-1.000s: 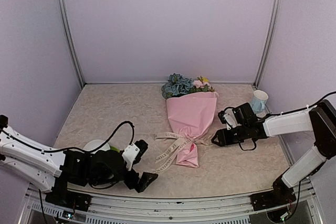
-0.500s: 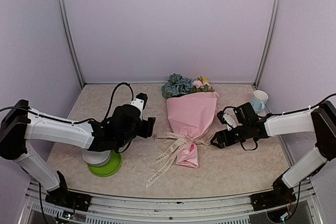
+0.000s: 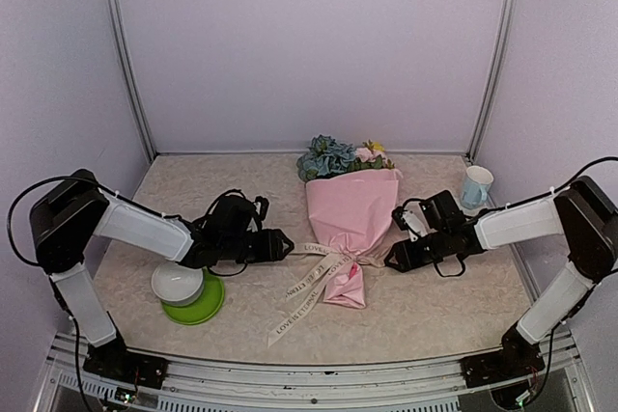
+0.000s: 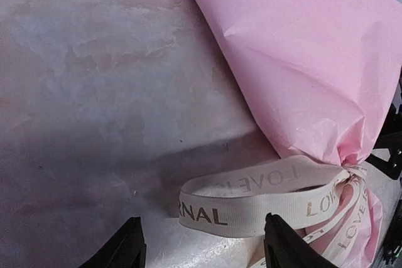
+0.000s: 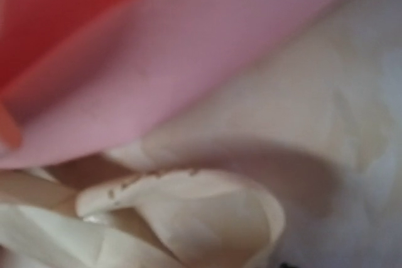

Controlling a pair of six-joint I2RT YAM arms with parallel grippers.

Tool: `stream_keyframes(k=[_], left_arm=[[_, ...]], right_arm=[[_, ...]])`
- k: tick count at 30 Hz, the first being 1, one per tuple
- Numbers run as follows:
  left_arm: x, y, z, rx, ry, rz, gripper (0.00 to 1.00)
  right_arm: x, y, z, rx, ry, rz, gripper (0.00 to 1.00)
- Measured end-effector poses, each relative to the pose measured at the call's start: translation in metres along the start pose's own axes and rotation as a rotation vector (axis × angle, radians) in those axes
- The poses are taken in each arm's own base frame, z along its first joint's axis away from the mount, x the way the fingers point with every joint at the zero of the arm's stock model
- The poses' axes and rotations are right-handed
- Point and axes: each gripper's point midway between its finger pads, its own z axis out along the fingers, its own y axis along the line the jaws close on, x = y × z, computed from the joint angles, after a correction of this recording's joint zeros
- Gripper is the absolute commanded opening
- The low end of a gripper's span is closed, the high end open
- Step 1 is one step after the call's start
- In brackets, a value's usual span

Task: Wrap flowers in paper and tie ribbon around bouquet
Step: Adjust the tied bouquet at the center of the board.

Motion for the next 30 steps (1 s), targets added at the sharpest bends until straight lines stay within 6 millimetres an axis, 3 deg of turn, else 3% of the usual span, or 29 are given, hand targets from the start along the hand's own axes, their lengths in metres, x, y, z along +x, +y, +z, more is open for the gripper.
stream_keyframes(k=[6, 10, 18, 23, 27, 30], left_arm=[[0.015, -0.002, 0.015, 0.069, 0.064, -0.157, 0.66], [0.021, -0.009, 0.017, 0.128, 0.079, -0.205, 0.61], [0.016, -0.010, 0.020, 0.173, 0.044, -0.245, 0.58], [0.015, 0.002, 0.017, 0.163, 0.017, -0.281, 0.62], [0.013, -0.001, 0.018, 0.174, 0.014, -0.286, 0.65], [0.011, -0.006, 0.023, 0.199, 0.016, -0.285, 0.56]], right_arm=[[0.000, 0.004, 0.004, -0.021, -0.006, 0.021, 0.21], [0.001, 0.008, 0.004, -0.043, -0.007, 0.024, 0.01], [-0.001, 0.015, 0.004, -0.079, -0.014, 0.022, 0.00], [0.000, 0.017, 0.004, -0.088, -0.012, 0.022, 0.00], [0.001, 0.019, 0.004, -0.100, -0.009, 0.023, 0.00], [-0.001, 0.021, 0.001, -0.107, -0.016, 0.020, 0.00]])
